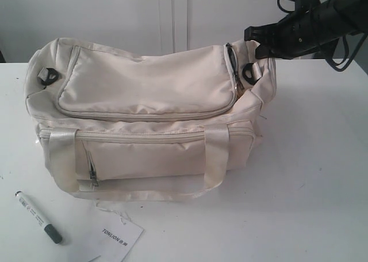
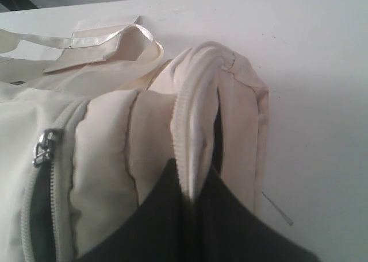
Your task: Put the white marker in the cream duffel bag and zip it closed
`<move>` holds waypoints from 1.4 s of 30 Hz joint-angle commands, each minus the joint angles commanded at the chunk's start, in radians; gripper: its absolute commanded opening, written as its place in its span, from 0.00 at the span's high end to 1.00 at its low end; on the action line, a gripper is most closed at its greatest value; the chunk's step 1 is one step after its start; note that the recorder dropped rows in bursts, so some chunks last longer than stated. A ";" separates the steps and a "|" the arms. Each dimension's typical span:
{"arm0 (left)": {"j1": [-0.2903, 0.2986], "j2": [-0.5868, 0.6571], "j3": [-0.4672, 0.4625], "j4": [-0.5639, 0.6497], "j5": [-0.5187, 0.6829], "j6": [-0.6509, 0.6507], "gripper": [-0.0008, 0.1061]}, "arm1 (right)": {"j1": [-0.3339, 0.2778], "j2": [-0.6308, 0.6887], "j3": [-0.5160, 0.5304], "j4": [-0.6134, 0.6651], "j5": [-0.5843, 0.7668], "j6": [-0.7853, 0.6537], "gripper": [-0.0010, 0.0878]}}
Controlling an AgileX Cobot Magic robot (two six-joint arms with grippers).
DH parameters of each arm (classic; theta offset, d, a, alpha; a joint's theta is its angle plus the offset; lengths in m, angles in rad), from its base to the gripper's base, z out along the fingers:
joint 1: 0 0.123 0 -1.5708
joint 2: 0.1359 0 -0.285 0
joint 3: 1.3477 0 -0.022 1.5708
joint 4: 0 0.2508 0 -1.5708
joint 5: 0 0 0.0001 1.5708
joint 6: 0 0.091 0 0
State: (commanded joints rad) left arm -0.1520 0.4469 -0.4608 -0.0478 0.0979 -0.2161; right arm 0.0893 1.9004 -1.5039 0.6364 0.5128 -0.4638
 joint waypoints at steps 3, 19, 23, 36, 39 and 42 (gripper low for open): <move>0.000 0.086 -0.058 0.000 0.008 0.012 0.99 | 0.000 0.000 0.000 0.000 0.000 0.000 0.99; 0.000 0.389 -0.289 -0.007 0.233 0.129 0.99 | 0.000 0.000 0.000 0.000 0.000 0.000 0.99; 0.000 0.435 -0.332 -0.077 0.260 0.216 0.99 | 0.000 0.000 0.000 0.000 0.000 0.000 0.99; 0.000 0.546 -0.428 -0.437 0.328 0.560 0.99 | 0.000 0.000 0.000 0.000 0.000 0.000 0.99; 0.000 0.566 -0.446 -0.523 0.345 0.638 0.99 | 0.000 0.000 0.000 0.000 0.000 0.000 0.99; 0.000 0.589 -0.462 -0.607 0.366 0.712 0.99 | 0.000 0.000 0.000 0.000 0.000 0.000 0.99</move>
State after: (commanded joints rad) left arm -0.1520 1.0357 -0.9223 -0.6544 0.4636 0.4962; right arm 0.0893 1.9004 -1.5039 0.6364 0.5128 -0.4638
